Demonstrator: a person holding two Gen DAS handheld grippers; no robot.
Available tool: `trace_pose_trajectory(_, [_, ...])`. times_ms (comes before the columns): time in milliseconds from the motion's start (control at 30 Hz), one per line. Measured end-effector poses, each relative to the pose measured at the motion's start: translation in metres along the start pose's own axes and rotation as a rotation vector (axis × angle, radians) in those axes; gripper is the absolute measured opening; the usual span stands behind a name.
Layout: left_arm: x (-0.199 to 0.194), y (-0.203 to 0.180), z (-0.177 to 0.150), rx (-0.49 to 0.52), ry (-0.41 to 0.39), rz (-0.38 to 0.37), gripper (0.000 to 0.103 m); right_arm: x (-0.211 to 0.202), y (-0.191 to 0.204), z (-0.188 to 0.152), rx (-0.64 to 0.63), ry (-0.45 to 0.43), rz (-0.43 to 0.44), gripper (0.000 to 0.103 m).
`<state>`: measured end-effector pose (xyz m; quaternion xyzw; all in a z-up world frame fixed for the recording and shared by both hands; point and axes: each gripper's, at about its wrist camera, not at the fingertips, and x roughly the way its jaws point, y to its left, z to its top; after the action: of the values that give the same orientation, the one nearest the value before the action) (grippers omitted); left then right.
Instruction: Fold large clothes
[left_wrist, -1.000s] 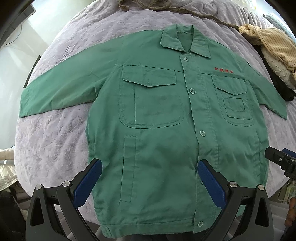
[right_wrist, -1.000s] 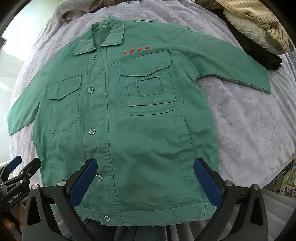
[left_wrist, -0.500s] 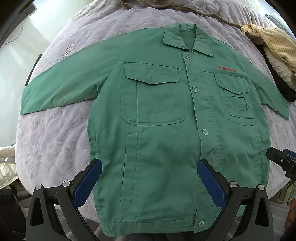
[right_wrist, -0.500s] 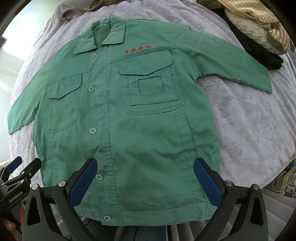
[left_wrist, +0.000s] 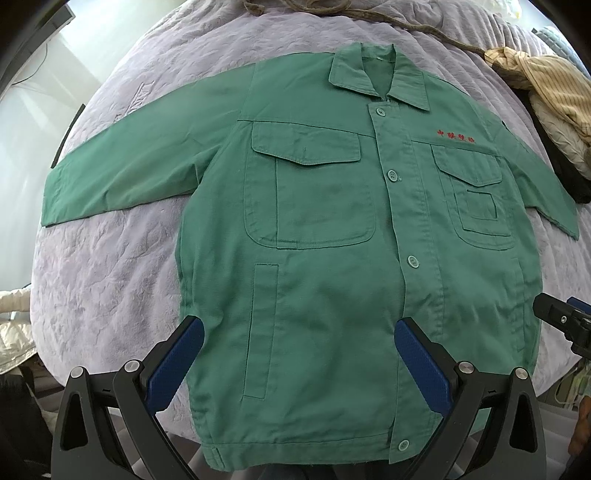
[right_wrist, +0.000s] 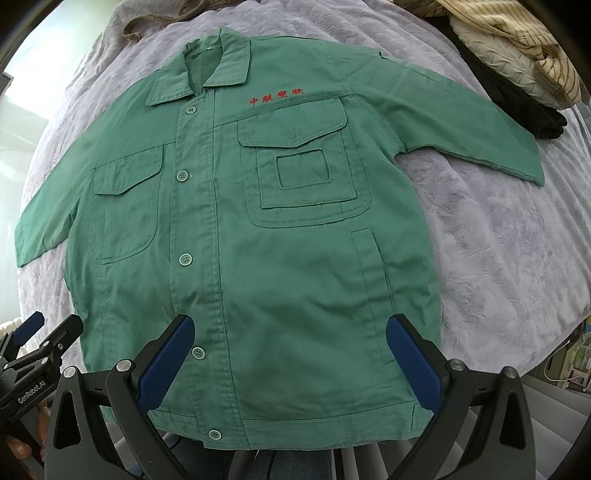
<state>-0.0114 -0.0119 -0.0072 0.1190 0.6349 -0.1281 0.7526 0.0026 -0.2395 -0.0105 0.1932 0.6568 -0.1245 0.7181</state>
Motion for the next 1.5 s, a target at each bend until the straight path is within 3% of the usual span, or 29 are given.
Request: trace_pose_trajectory(1500, [0.0023, 0.0009, -0.0027, 0.000, 0.009, 0.009, 0.103, 0.0039, -0.0010, -0.0003, 0.003, 0.014, 0.005, 0.103])
